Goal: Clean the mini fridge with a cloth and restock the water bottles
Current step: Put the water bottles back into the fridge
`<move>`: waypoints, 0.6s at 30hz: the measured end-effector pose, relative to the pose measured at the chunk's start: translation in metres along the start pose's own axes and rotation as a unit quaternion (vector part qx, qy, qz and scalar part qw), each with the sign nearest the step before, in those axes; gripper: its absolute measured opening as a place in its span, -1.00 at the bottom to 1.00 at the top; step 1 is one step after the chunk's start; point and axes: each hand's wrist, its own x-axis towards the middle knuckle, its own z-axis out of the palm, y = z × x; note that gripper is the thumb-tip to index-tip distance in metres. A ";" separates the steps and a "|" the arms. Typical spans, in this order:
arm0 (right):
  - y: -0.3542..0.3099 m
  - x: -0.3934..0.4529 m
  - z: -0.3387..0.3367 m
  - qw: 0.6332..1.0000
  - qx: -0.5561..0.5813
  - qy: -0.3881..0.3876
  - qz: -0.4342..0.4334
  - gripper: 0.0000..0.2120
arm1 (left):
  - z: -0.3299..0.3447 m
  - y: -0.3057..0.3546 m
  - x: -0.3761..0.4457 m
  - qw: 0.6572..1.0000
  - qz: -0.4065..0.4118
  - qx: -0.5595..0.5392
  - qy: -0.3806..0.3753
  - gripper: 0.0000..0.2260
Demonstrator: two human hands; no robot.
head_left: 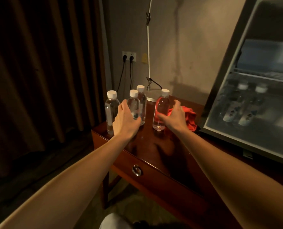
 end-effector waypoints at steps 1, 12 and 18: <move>0.003 0.005 0.004 1.000 0.002 -0.003 0.001 -0.15 | 0.003 0.001 0.003 1.000 -0.011 -0.002 -0.002 -0.27; 0.018 0.029 0.008 0.999 0.053 0.008 -0.009 -0.36 | 0.025 0.011 0.020 0.999 -0.033 0.037 0.004 -0.38; 0.021 0.019 -0.009 0.997 0.014 -0.022 -0.067 -0.54 | 0.024 0.021 0.010 0.999 -0.032 0.029 -0.010 -0.49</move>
